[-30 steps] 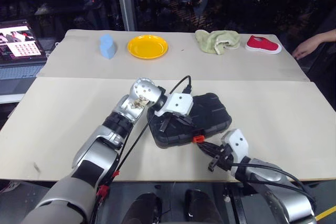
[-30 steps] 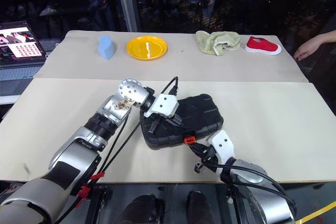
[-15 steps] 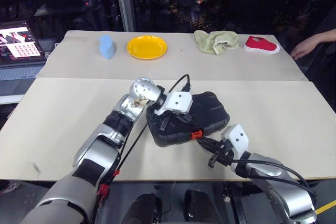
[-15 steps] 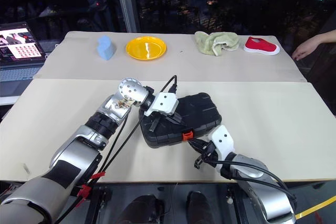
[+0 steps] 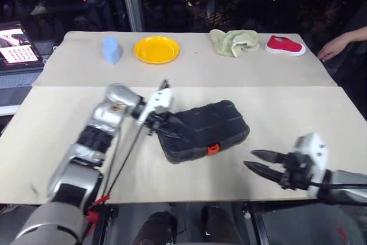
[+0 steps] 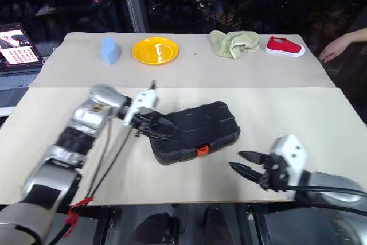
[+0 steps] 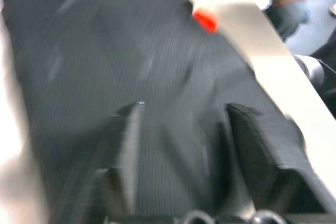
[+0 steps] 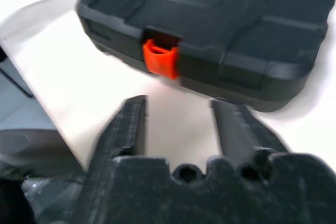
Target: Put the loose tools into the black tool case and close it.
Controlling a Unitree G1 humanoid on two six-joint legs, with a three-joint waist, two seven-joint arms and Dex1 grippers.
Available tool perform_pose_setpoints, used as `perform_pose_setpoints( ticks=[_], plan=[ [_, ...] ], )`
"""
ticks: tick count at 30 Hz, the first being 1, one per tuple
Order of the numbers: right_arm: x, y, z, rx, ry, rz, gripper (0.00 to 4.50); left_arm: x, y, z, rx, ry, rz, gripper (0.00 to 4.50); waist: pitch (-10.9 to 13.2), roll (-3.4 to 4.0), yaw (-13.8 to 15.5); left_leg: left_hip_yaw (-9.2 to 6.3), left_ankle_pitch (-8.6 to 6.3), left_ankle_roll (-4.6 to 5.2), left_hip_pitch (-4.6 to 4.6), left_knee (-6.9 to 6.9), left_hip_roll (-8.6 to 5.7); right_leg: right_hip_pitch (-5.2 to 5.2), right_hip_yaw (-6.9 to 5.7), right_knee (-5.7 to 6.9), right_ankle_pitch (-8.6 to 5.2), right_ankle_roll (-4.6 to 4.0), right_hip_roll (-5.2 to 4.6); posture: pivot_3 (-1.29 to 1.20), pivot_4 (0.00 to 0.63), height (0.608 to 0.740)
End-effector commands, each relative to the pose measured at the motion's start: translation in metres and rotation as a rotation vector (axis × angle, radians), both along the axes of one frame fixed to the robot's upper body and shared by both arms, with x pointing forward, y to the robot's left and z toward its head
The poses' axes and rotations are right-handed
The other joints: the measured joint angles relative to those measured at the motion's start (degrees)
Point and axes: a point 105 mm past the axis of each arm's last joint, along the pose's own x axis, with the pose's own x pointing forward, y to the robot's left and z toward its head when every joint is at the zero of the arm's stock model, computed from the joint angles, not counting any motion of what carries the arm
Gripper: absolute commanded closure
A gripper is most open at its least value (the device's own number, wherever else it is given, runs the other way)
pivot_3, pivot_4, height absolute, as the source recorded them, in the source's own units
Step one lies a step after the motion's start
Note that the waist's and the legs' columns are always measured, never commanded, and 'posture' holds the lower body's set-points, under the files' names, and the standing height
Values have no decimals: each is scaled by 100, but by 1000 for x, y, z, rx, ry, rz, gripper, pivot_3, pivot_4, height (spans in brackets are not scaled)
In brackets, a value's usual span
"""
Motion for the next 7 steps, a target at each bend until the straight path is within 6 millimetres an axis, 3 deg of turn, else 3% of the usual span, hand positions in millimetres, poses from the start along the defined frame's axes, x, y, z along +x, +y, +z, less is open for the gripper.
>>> perform_pose_setpoints(
  ticks=[1, 3, 7],
  plan=[
    [-1, -21, 38, 66, -20, 16, 608, -17, 29, 23, -47, 94, 91, 150, 8, -1, 28, -3, -1, -2, 3, 1, 2, 3, -4, 0, -3, -4, 0, 0, 150, 740],
    [-4, -31, 47, 60, 17, 34, 39, -19, 42, 38, -73, 79, 155, 0, 17, 3, 103, -13, 0, -4, 1, 0, 3, 8, -4, -4, -5, -6, -9, 0, 150, 740],
    [10, -50, 55, 79, -8, -24, 39, -13, 44, 56, -155, 29, 242, 0, 19, 2, 260, -31, 0, -3, -15, 11, 3, 8, -21, -24, -7, -2, -24, 0, 150, 740]
  ],
)
